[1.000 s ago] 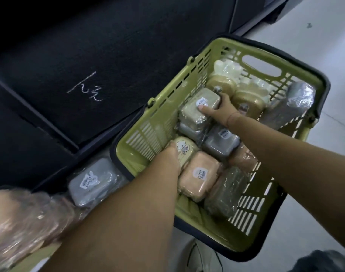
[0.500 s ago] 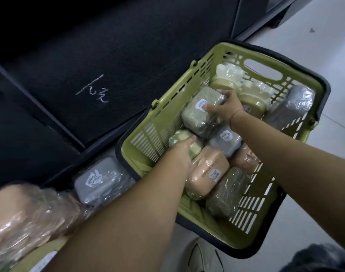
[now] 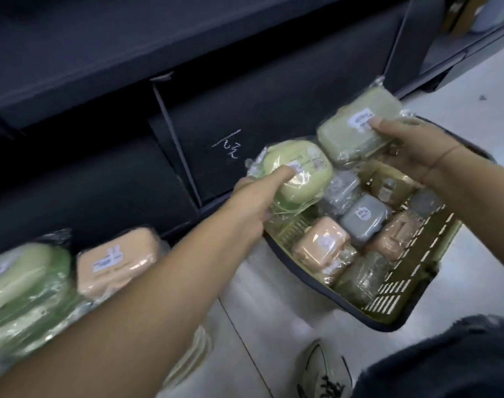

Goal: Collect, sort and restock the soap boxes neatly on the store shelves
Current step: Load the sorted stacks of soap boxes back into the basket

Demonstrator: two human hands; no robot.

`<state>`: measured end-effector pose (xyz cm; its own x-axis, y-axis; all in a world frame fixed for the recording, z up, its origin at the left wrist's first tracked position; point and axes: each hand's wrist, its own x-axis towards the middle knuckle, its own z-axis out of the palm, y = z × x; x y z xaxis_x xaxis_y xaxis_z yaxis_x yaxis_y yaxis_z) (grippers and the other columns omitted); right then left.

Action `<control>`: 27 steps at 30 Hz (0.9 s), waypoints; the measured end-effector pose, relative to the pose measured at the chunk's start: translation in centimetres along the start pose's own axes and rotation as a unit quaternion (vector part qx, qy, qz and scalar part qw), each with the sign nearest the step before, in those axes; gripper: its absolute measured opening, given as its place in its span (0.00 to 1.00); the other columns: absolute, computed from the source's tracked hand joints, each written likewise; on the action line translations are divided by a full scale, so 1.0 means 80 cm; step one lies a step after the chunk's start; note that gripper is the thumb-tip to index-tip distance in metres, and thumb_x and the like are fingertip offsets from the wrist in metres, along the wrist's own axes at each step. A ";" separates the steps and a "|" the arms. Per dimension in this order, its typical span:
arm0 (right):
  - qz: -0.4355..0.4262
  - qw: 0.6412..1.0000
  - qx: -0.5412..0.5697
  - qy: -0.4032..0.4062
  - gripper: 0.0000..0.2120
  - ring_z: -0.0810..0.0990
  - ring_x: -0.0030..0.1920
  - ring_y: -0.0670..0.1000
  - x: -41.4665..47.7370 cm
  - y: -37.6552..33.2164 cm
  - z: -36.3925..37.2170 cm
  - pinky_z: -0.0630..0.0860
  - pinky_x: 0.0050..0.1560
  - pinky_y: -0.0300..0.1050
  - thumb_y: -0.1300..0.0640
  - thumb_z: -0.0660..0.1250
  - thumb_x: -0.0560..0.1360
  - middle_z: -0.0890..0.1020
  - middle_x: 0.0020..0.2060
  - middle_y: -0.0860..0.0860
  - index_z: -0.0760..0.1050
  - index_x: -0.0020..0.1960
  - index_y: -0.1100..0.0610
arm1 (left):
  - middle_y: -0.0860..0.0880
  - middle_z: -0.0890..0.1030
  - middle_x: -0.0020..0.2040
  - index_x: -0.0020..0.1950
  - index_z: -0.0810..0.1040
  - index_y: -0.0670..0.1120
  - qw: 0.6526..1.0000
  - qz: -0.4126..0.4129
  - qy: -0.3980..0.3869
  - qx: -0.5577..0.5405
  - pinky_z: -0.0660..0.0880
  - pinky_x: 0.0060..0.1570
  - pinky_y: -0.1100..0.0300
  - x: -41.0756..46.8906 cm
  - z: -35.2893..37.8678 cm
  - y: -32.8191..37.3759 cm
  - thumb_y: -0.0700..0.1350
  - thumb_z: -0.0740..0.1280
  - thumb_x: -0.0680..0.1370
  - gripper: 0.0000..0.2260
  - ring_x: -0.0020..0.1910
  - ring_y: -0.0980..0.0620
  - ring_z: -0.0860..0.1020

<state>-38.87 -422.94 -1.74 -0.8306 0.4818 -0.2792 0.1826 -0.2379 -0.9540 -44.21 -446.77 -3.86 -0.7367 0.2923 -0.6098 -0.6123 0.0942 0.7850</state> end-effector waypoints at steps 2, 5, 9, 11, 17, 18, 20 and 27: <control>-0.008 0.999 0.001 -0.045 0.21 0.84 0.40 0.46 -0.027 -0.024 0.030 0.81 0.41 0.47 0.54 0.76 0.62 0.83 0.43 0.49 0.74 0.52 0.55 | 0.44 0.85 0.50 0.61 0.79 0.43 1.000 0.012 -0.014 0.007 0.80 0.41 0.57 -0.053 -0.055 0.020 0.49 0.78 0.67 0.25 0.43 0.49 0.84; -0.007 0.993 -0.036 -0.111 0.23 0.84 0.40 0.46 -0.074 -0.047 0.093 0.81 0.36 0.44 0.58 0.74 0.61 0.81 0.47 0.49 0.71 0.53 0.50 | 0.45 0.86 0.49 0.58 0.81 0.44 1.000 0.012 -0.006 0.015 0.77 0.43 0.53 -0.133 -0.152 0.029 0.50 0.78 0.63 0.26 0.43 0.50 0.83; 0.041 0.966 -0.108 -0.233 0.22 0.83 0.40 0.47 -0.142 -0.053 0.199 0.83 0.36 0.45 0.61 0.72 0.64 0.83 0.44 0.49 0.73 0.56 0.51 | 0.43 0.84 0.54 0.53 0.86 0.44 0.999 -0.002 0.035 -0.010 0.71 0.66 0.45 -0.223 -0.287 0.012 0.53 0.84 0.48 0.35 0.57 0.42 0.80; 0.065 0.948 -0.133 -0.282 0.19 0.83 0.39 0.47 -0.176 -0.043 0.251 0.83 0.36 0.46 0.62 0.72 0.63 0.83 0.42 0.49 0.74 0.52 0.51 | 0.43 0.84 0.55 0.57 0.84 0.43 0.995 0.003 0.088 -0.034 0.73 0.63 0.47 -0.262 -0.350 -0.007 0.54 0.84 0.41 0.44 0.57 0.42 0.80; 0.184 0.915 -0.157 -0.324 0.33 0.82 0.48 0.55 -0.262 0.051 0.358 0.83 0.39 0.51 0.61 0.76 0.58 0.80 0.54 0.57 0.71 0.61 0.55 | 0.46 0.84 0.55 0.62 0.80 0.48 0.983 -0.010 0.161 -0.088 0.76 0.51 0.54 -0.363 -0.477 -0.075 0.51 0.79 0.55 0.35 0.45 0.48 0.81; 0.211 0.910 -0.147 -0.327 0.31 0.82 0.49 0.55 -0.280 0.074 0.371 0.83 0.39 0.51 0.61 0.76 0.59 0.81 0.54 0.58 0.72 0.61 0.55 | 0.46 0.84 0.56 0.61 0.80 0.48 0.978 -0.014 0.185 -0.101 0.75 0.53 0.54 -0.372 -0.491 -0.084 0.50 0.79 0.54 0.35 0.47 0.47 0.80; 0.275 0.902 -0.110 -0.315 0.24 0.82 0.48 0.55 -0.318 0.126 0.394 0.83 0.40 0.53 0.64 0.75 0.64 0.82 0.50 0.57 0.74 0.58 0.57 | 0.45 0.83 0.57 0.62 0.79 0.46 0.966 -0.017 0.226 -0.121 0.74 0.48 0.56 -0.386 -0.508 -0.092 0.48 0.76 0.58 0.32 0.46 0.47 0.78; 0.394 0.905 -0.038 -0.156 0.31 0.81 0.42 0.55 -0.411 0.302 0.463 0.79 0.36 0.50 0.62 0.77 0.68 0.81 0.52 0.58 0.65 0.65 0.52 | 0.44 0.81 0.51 0.62 0.75 0.45 0.946 -0.002 0.287 -0.148 0.77 0.24 0.61 -0.408 -0.562 -0.094 0.46 0.72 0.72 0.19 0.42 0.48 0.79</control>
<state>-26.60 -475.75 -11.56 -0.5315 -0.0760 -0.8437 0.8094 -0.3392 -0.4794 -28.50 -499.80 5.21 -0.7162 -0.2814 -0.6387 -0.6066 -0.2016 0.7690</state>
